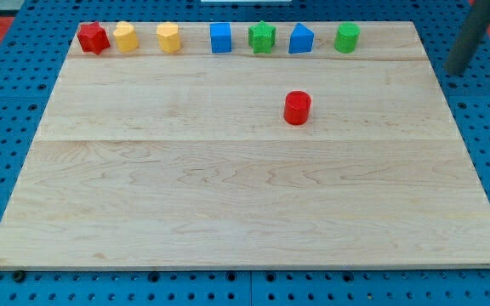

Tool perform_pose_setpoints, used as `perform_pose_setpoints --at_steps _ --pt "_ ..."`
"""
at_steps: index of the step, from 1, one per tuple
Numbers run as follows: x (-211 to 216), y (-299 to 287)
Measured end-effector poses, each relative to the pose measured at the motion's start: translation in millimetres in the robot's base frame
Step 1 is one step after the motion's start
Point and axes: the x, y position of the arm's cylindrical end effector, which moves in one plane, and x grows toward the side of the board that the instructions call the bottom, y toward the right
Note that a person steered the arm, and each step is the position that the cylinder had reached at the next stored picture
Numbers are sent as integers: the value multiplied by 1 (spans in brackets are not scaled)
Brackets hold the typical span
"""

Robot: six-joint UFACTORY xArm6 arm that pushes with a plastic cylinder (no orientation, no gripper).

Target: Push the red circle to the bottom of the green circle

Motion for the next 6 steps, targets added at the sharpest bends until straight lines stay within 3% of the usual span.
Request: perform_pose_setpoints --at_steps 1,3,4,5,6 --pt "36 -37" --pt "106 -189" --pt "120 -231" --pt "80 -264" --pt "67 -263"
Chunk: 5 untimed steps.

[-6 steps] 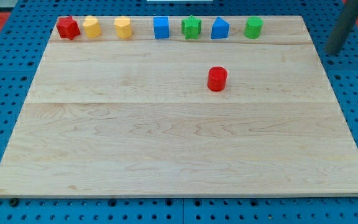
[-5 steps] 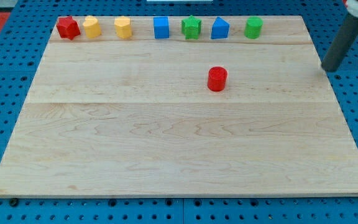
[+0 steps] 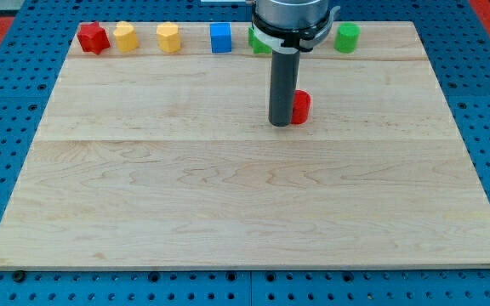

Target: Push the red circle to the bottom of the green circle

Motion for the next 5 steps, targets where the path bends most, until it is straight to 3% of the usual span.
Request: perform_pose_setpoints --at_steps 3,5 --pt "-70 59" --pt "-71 78"
